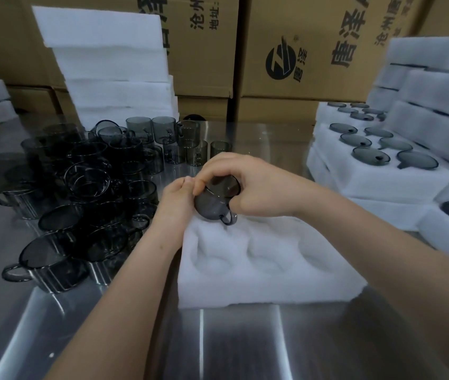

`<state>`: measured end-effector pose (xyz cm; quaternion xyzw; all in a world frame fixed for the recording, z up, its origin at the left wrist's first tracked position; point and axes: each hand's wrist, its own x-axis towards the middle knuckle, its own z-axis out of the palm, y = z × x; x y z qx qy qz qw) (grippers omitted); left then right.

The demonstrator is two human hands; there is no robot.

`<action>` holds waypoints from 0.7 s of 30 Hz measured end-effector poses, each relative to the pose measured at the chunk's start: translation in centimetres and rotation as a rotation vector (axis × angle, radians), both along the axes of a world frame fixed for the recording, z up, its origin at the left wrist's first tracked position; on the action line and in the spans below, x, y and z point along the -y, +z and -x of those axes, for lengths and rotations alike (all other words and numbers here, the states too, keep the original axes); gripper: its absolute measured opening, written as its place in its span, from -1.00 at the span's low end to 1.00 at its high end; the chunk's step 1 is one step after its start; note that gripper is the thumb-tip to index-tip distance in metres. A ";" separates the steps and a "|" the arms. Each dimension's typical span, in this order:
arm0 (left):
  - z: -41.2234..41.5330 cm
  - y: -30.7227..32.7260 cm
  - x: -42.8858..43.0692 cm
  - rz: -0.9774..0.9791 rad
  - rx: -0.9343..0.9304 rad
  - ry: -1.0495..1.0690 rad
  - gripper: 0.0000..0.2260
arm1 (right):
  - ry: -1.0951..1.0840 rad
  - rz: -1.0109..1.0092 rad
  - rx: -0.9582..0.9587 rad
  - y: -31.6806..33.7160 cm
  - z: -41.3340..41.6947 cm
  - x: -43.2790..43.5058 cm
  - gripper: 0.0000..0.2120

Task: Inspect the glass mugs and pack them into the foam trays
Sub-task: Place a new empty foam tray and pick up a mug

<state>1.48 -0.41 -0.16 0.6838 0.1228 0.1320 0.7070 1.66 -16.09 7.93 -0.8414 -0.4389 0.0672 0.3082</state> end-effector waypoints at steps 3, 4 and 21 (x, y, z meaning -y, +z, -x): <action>-0.1 -0.2 -0.1 0.080 0.011 -0.022 -0.70 | 0.016 0.042 0.012 -0.3 0.4 -0.3 -0.47; 0.0 -0.3 -0.1 0.090 0.013 -0.033 -0.65 | 0.012 0.056 0.007 -0.4 0.6 -0.5 -0.48; 0.2 0.1 0.3 0.098 -0.076 0.054 -0.72 | 0.052 0.568 0.249 -4.0 1.3 0.6 -0.38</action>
